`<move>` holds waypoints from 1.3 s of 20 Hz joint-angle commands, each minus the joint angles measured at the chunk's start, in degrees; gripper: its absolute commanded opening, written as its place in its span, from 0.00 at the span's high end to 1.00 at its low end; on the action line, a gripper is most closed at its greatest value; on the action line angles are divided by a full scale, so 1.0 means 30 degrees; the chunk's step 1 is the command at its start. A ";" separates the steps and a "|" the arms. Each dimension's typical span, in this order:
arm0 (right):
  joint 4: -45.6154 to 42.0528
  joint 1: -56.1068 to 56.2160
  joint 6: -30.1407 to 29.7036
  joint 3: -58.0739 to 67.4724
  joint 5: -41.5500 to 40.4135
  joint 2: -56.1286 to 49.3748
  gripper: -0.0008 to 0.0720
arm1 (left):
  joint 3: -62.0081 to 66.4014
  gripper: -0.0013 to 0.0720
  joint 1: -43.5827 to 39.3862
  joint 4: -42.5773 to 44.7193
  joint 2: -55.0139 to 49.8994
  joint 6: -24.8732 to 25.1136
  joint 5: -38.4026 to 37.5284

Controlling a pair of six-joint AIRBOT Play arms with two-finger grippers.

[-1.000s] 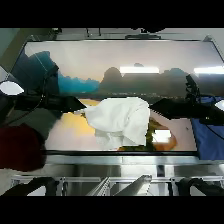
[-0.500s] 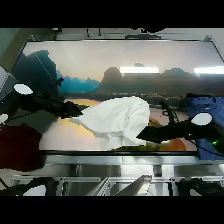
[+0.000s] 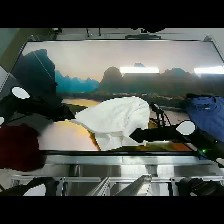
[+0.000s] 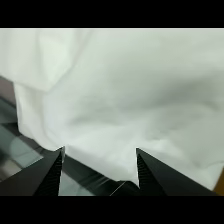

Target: Fold the shirts.

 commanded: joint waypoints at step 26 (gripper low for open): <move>0.1355 0.1224 -0.0364 0.0831 -0.2339 -0.3577 0.97 | 0.0379 0.95 -0.2215 -0.7111 -0.3024 0.5115 0.1297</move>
